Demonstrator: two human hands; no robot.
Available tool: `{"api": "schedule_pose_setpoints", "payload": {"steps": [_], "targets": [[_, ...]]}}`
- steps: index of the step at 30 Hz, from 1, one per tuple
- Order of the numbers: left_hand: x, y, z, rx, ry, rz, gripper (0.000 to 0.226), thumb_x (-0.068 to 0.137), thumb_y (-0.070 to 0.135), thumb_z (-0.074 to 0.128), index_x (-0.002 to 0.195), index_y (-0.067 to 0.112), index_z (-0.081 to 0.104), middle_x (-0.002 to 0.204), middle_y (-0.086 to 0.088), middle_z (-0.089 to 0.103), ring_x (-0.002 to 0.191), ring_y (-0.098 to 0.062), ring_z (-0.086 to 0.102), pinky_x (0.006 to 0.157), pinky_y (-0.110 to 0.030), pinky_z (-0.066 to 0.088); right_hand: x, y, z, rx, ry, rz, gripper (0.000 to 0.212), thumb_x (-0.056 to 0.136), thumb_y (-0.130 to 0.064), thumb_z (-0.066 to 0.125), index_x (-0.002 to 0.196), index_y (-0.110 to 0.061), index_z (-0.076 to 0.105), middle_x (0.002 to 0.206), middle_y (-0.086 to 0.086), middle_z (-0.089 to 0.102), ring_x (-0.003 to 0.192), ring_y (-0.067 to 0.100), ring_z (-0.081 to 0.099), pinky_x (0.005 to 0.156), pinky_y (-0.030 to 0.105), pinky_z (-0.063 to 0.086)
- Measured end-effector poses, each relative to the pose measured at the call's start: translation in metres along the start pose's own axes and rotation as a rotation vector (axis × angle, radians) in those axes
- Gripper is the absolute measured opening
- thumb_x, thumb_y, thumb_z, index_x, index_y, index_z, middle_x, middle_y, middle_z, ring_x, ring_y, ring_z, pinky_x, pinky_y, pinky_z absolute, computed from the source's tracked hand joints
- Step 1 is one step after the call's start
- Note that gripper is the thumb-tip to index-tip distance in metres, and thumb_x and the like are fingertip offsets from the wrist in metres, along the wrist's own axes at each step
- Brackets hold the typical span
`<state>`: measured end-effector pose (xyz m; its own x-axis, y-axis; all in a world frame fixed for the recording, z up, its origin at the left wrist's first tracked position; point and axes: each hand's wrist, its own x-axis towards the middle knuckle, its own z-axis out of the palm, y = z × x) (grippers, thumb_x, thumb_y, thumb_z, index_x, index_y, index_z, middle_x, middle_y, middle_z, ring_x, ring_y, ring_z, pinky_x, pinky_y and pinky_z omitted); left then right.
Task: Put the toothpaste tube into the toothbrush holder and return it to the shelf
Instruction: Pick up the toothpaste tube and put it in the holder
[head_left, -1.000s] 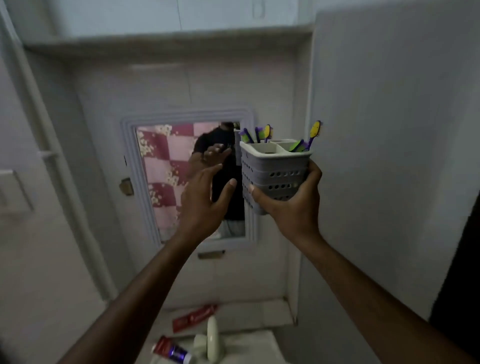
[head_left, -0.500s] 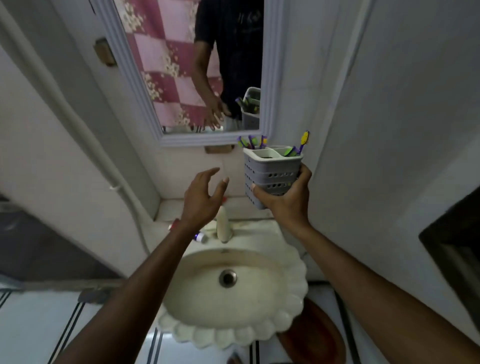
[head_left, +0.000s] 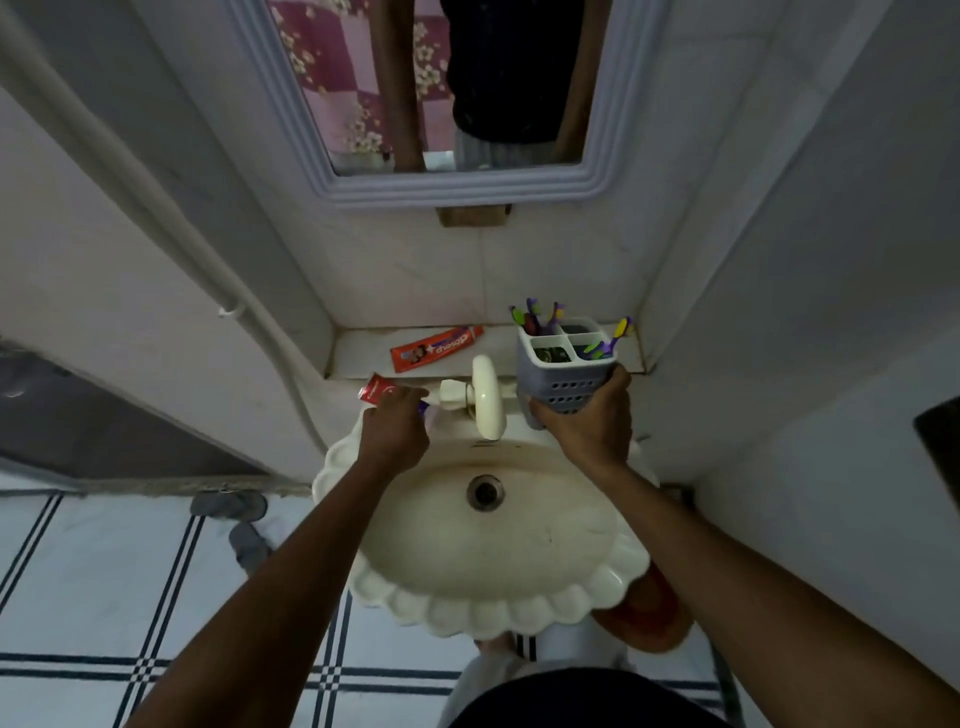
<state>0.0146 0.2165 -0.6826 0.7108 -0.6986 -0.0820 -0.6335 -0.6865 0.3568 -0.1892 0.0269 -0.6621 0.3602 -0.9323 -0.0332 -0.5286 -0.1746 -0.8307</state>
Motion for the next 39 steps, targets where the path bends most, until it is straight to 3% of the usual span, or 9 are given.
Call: {"api": "schedule_pose_setpoints", "payload": {"steps": [7, 12, 14, 17, 20, 26, 29, 32, 39], "targets": [[0.028, -0.033, 0.018, 0.428, -0.117, 0.171, 0.056, 0.077, 0.011, 0.084, 0.13, 0.023, 0.069, 0.136, -0.003, 0.067, 0.13, -0.03, 0.055, 0.117, -0.055, 0.038, -0.007, 0.012, 0.021, 0.027, 0.015, 0.022, 0.135, 0.055, -0.051, 0.109, 0.158, -0.008, 0.032, 0.153, 0.012, 0.059, 0.137, 0.034, 0.064, 0.098, 0.04, 0.06], [0.031, -0.037, 0.019, 0.505, -0.079, 0.236, 0.036, 0.086, 0.021, 0.078, 0.121, 0.023, 0.068, 0.124, -0.003, 0.07, 0.124, -0.03, 0.061, 0.121, -0.055, 0.032, -0.013, 0.016, 0.027, 0.032, -0.008, 0.016, 0.134, 0.063, -0.047, 0.107, 0.161, -0.009, 0.024, 0.158, 0.012, 0.056, 0.141, 0.033, 0.061, 0.104, 0.041, 0.06], [0.029, -0.039, 0.015, 0.393, -0.086, 0.14, 0.03, 0.096, 0.032, 0.068, 0.124, 0.021, 0.064, 0.123, -0.006, 0.069, 0.119, -0.03, 0.064, 0.117, -0.057, 0.036, -0.014, 0.016, 0.027, 0.043, -0.021, 0.018, 0.135, 0.066, -0.046, 0.106, 0.163, -0.01, 0.021, 0.159, 0.013, 0.055, 0.142, 0.034, 0.06, 0.104, 0.039, 0.058], [0.011, -0.032, -0.008, 0.017, -0.117, -0.123, 0.042, 0.105, 0.056, 0.051, 0.126, 0.02, 0.057, 0.111, -0.008, 0.068, 0.088, -0.027, 0.07, 0.081, -0.043, 0.057, -0.016, 0.014, 0.023, 0.061, -0.076, 0.02, 0.139, 0.067, -0.052, 0.104, 0.166, -0.016, 0.013, 0.162, 0.012, 0.052, 0.143, 0.033, 0.059, 0.104, 0.04, 0.056], [-0.008, -0.01, -0.043, -0.511, -0.136, -0.327, 0.055, 0.103, 0.071, 0.044, 0.129, 0.023, 0.051, 0.095, -0.013, 0.071, 0.062, -0.023, 0.069, 0.052, -0.034, 0.057, -0.018, 0.013, 0.018, 0.095, -0.116, 0.008, 0.142, 0.058, -0.075, 0.099, 0.162, -0.027, 0.015, 0.162, 0.008, 0.052, 0.144, 0.029, 0.06, 0.108, 0.048, 0.06], [-0.005, 0.05, -0.113, -0.852, -0.14, -0.272, 0.066, 0.091, 0.083, 0.053, 0.127, 0.029, 0.066, 0.098, -0.013, 0.07, 0.057, -0.018, 0.057, 0.049, -0.029, 0.041, -0.019, 0.021, 0.009, 0.161, -0.153, -0.002, 0.141, 0.053, -0.083, 0.098, 0.16, -0.031, 0.022, 0.157, -0.001, 0.056, 0.139, 0.022, 0.063, 0.107, 0.048, 0.062], [0.0, 0.089, -0.14, -0.812, -0.231, -0.138, 0.051, 0.102, 0.06, 0.059, 0.146, 0.036, 0.057, 0.119, -0.008, 0.07, 0.085, -0.02, 0.07, 0.065, -0.03, 0.054, -0.018, 0.02, 0.004, 0.195, -0.179, 0.018, 0.138, 0.052, -0.082, 0.098, 0.157, -0.032, 0.025, 0.15, -0.005, 0.061, 0.131, 0.019, 0.067, 0.103, 0.046, 0.064], [0.009, 0.129, -0.155, -0.698, -0.332, 0.065, 0.065, 0.1, 0.036, 0.072, 0.158, 0.035, 0.044, 0.124, 0.001, 0.067, 0.104, -0.02, 0.072, 0.079, -0.027, 0.06, -0.017, 0.019, -0.001, 0.217, -0.195, 0.032, 0.13, 0.053, -0.078, 0.1, 0.153, -0.026, 0.034, 0.142, -0.007, 0.066, 0.123, 0.018, 0.071, 0.1, 0.044, 0.065], [0.05, 0.193, -0.126, 0.202, -0.115, 0.324, 0.053, 0.083, 0.04, 0.086, 0.133, 0.03, 0.067, 0.122, 0.001, 0.074, 0.106, -0.022, 0.069, 0.089, -0.04, 0.059, -0.016, 0.015, -0.012, 0.288, -0.234, 0.074, 0.118, 0.053, -0.063, 0.106, 0.146, -0.026, 0.044, 0.136, -0.011, 0.069, 0.116, 0.003, 0.072, 0.096, 0.03, 0.065]]}}
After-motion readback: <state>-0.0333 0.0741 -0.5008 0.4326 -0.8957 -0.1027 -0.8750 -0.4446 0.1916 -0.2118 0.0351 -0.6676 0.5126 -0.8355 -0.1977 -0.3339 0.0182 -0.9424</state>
